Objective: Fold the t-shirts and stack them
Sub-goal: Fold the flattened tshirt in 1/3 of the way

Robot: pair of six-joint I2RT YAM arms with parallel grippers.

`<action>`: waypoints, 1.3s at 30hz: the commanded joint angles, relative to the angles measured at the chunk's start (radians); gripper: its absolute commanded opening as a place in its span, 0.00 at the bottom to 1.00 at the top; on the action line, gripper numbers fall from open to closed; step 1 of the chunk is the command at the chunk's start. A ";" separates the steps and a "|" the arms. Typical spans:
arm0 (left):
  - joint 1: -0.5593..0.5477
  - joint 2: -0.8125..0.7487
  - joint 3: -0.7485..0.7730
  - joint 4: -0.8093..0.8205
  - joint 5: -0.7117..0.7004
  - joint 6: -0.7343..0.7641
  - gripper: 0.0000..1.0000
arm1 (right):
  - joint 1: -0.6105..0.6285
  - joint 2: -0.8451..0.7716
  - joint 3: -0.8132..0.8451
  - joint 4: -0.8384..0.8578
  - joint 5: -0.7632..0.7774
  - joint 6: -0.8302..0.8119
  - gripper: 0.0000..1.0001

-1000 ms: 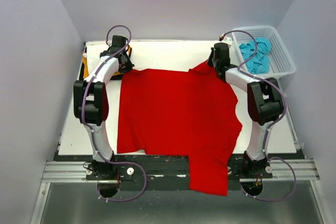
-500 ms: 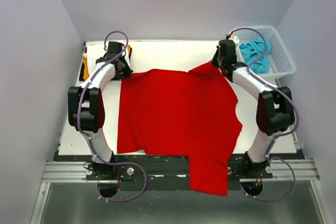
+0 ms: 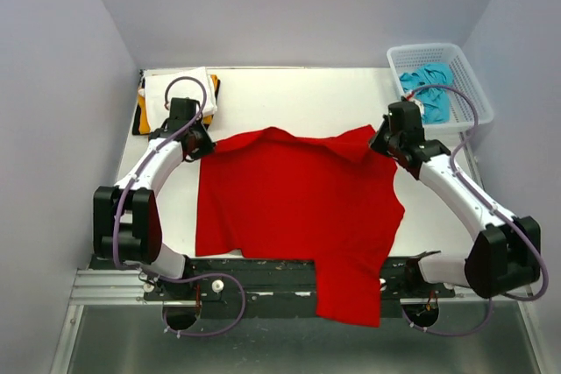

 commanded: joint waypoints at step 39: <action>-0.014 -0.210 -0.264 0.178 0.299 -0.096 0.99 | 0.020 -0.003 -0.260 0.298 -0.310 0.075 1.00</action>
